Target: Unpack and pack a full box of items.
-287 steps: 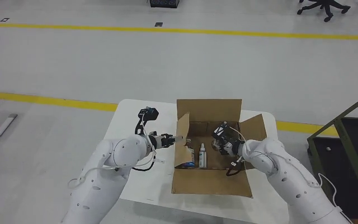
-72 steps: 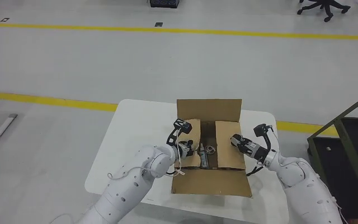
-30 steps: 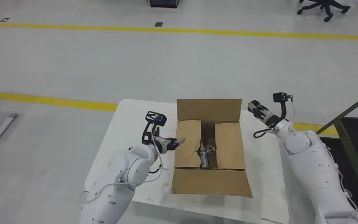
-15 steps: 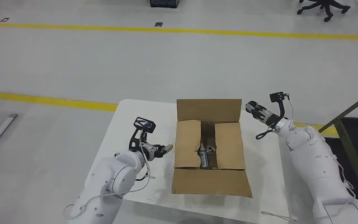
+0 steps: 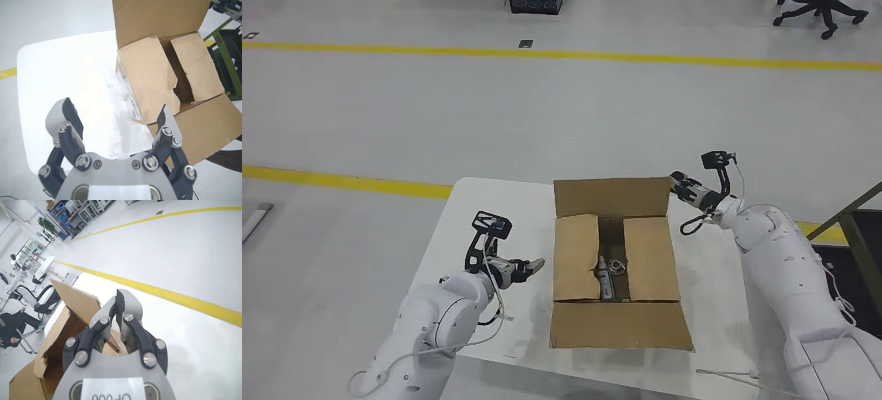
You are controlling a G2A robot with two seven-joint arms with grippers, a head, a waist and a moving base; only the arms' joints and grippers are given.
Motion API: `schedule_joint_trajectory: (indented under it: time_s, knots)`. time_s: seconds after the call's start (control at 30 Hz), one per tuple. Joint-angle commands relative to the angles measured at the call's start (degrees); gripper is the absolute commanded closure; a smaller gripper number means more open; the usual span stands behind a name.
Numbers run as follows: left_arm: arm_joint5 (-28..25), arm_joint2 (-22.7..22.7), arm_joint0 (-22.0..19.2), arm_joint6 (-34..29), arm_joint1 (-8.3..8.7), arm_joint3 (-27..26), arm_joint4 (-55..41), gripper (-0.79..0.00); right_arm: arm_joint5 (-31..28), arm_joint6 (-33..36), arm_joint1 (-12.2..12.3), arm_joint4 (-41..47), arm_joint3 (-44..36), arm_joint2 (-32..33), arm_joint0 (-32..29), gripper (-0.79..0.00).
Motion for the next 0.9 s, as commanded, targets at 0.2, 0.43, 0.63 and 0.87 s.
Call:
schedule_joint_trajectory:
  time_s: [0.2,0.43,0.63,0.87]
  knots:
    - [2.6,-1.6,1.6,0.7,0.2,0.3,1.4,-0.785,-12.9,4.6,0.1,3.5,4.3,0.1,1.3,0.0]
    - [1.6,-1.4,2.7,-1.5,0.4,0.6,1.9,-0.785,-15.1,10.5,0.9,1.5,-0.6,-1.9,-1.5,0.0]
    - [-4.7,-2.8,5.0,-4.0,1.09,-0.3,1.2,-0.785,-15.1,10.6,1.9,0.3,-4.6,-3.0,-4.5,0.0]
    - [-17.8,-5.0,9.4,-2.6,2.47,-1.9,4.5,-0.785,-15.1,9.7,2.4,0.1,-6.6,-3.9,-7.1,0.0]
